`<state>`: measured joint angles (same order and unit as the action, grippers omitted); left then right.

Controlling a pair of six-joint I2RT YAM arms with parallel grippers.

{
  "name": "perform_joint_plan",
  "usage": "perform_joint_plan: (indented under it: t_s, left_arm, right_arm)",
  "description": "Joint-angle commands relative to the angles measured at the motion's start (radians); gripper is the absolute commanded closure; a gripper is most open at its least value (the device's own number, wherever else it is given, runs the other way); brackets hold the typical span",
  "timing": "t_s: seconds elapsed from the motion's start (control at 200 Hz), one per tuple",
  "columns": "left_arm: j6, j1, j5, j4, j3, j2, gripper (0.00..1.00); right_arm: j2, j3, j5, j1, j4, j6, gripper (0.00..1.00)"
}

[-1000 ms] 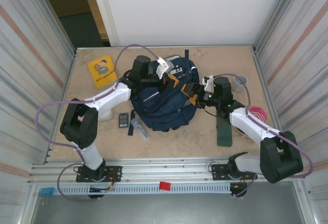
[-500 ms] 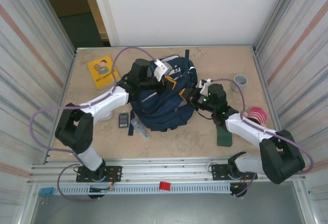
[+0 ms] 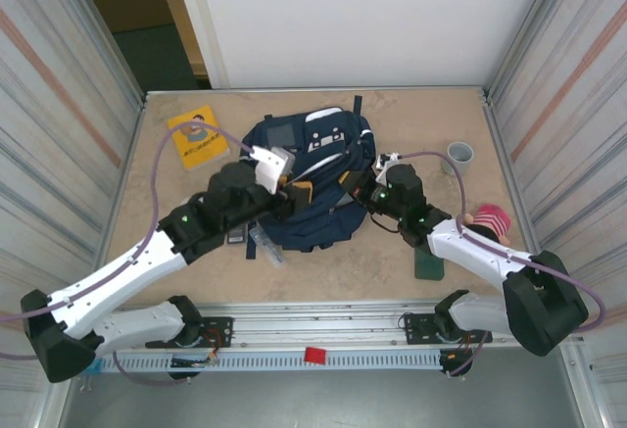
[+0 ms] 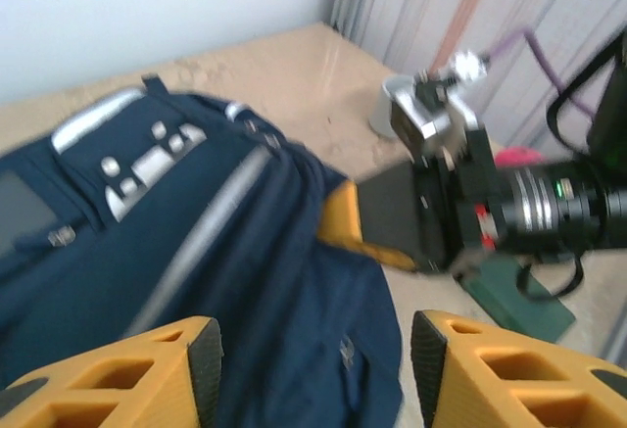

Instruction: Pack the student bag

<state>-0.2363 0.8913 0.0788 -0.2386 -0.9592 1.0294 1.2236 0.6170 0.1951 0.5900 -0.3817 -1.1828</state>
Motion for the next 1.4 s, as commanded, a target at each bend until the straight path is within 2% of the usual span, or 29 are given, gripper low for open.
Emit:
perform_joint_plan:
  t_s: [0.0, 0.13, 0.316, 0.471, 0.631, 0.692, 0.782, 0.972, 1.057, 1.173, 1.278, 1.398]
  left_arm:
    - [-0.129, 0.102, 0.191, -0.100, 0.028, 0.052, 0.45]
    - [-0.214, 0.157, 0.280, -0.170, -0.046, 0.189, 0.46]
    - [-0.292, 0.185, 0.300, -0.235, -0.157, 0.344, 0.46]
    - [-0.332, 0.198, 0.363, -0.251, -0.183, 0.398, 0.46]
    - [-0.331, 0.208, 0.315, -0.235, -0.214, 0.425, 0.44]
    - [-0.351, 0.223, 0.357, -0.250, -0.217, 0.428, 0.44]
    - [-0.390, 0.239, 0.418, -0.273, -0.214, 0.433, 0.45]
    - [-0.487, 0.248, 0.516, -0.423, -0.286, 0.512, 0.47]
    - [-0.507, 0.251, 0.545, -0.465, -0.312, 0.539, 0.54]
    - [-0.481, 0.251, 0.542, -0.455, -0.312, 0.532, 0.81]
    - [-0.424, 0.243, 0.470, -0.362, -0.262, 0.485, 1.00]
    - [-0.430, 0.198, 0.308, -0.207, -0.151, 0.401, 1.00]
  right_arm:
    - [-0.045, 0.080, -0.057, 0.019, -0.049, 0.058, 1.00]
    - [-0.035, 0.114, -0.044, 0.026, -0.030, 0.057, 1.00]
    - [-0.034, 0.137, -0.039, 0.031, -0.024, 0.045, 1.00]
    - [-0.042, 0.151, -0.036, 0.032, -0.013, 0.043, 1.00]
    - [-0.034, 0.161, -0.046, 0.037, 0.005, 0.033, 0.99]
    - [-0.027, 0.165, -0.051, 0.037, 0.007, 0.022, 0.99]
    - [-0.014, 0.167, -0.050, 0.038, 0.000, -0.076, 1.00]
    - [-0.016, 0.219, -0.053, 0.063, 0.088, -0.064, 1.00]
    - [-0.024, 0.236, -0.069, 0.074, 0.128, -0.046, 1.00]
    - [-0.026, 0.258, -0.070, 0.074, 0.182, -0.009, 1.00]
    - [-0.022, 0.279, -0.057, 0.070, 0.227, 0.039, 1.00]
    - [-0.014, 0.287, -0.027, 0.056, 0.238, 0.051, 1.00]
